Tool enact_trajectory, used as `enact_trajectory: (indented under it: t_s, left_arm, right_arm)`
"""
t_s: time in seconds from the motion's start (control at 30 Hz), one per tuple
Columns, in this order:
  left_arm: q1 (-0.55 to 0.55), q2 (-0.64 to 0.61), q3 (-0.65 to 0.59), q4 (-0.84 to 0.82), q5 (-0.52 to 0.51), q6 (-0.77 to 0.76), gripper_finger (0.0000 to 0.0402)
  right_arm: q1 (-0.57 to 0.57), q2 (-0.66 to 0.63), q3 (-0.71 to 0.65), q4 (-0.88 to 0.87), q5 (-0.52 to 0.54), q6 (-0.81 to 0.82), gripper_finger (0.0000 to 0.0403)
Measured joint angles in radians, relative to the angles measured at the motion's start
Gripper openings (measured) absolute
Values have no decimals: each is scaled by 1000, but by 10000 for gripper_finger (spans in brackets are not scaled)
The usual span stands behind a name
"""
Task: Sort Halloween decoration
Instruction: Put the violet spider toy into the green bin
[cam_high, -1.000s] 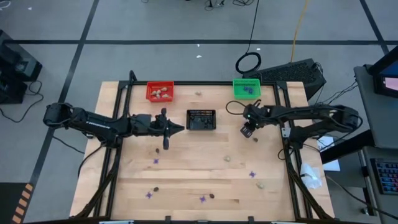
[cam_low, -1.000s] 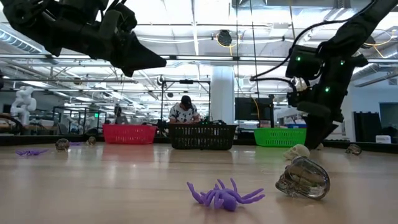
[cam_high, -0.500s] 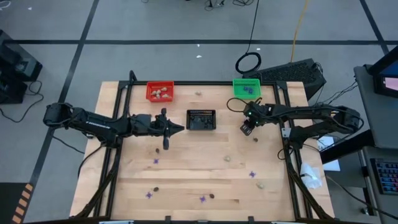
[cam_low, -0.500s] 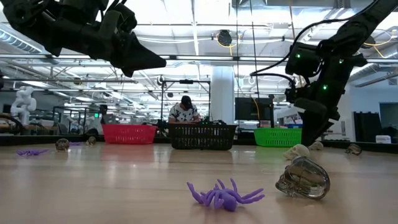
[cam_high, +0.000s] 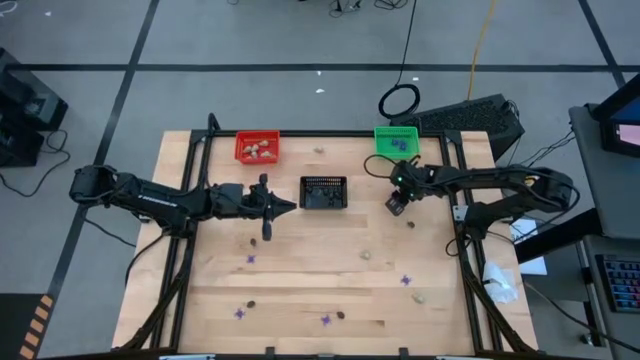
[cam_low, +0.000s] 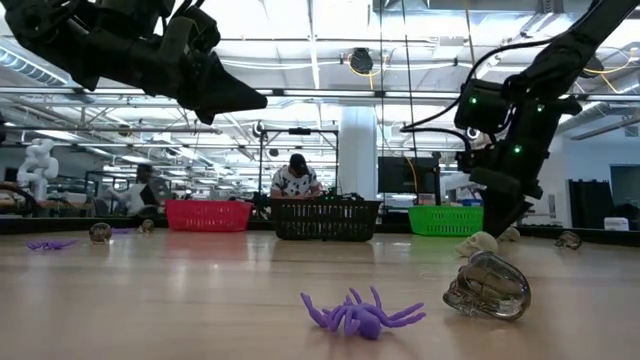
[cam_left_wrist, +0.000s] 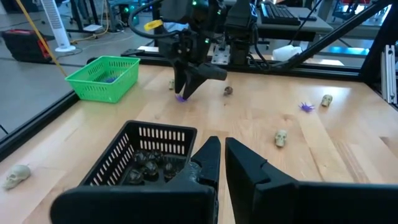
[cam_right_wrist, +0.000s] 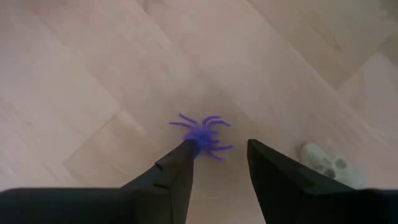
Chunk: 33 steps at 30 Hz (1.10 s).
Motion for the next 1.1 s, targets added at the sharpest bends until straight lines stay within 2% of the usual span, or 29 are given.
enact_trajectory:
  t_s: [0.4,0.53,0.77,1.1]
  left_arm:
    - [0,0,0,0,0,1,20]
    - [0,0,0,0,0,1,20]
    - [0,0,0,0,0,3,20]
    - [0,0,1,0,0,3,20]
  right_arm:
    - [-33,57,2,84,-28,-52,136]
    - [-32,58,2,98,-28,-75,103]
    - [-32,56,0,116,-28,-108,8]
    - [-7,-30,-3,152,-23,-110,2]
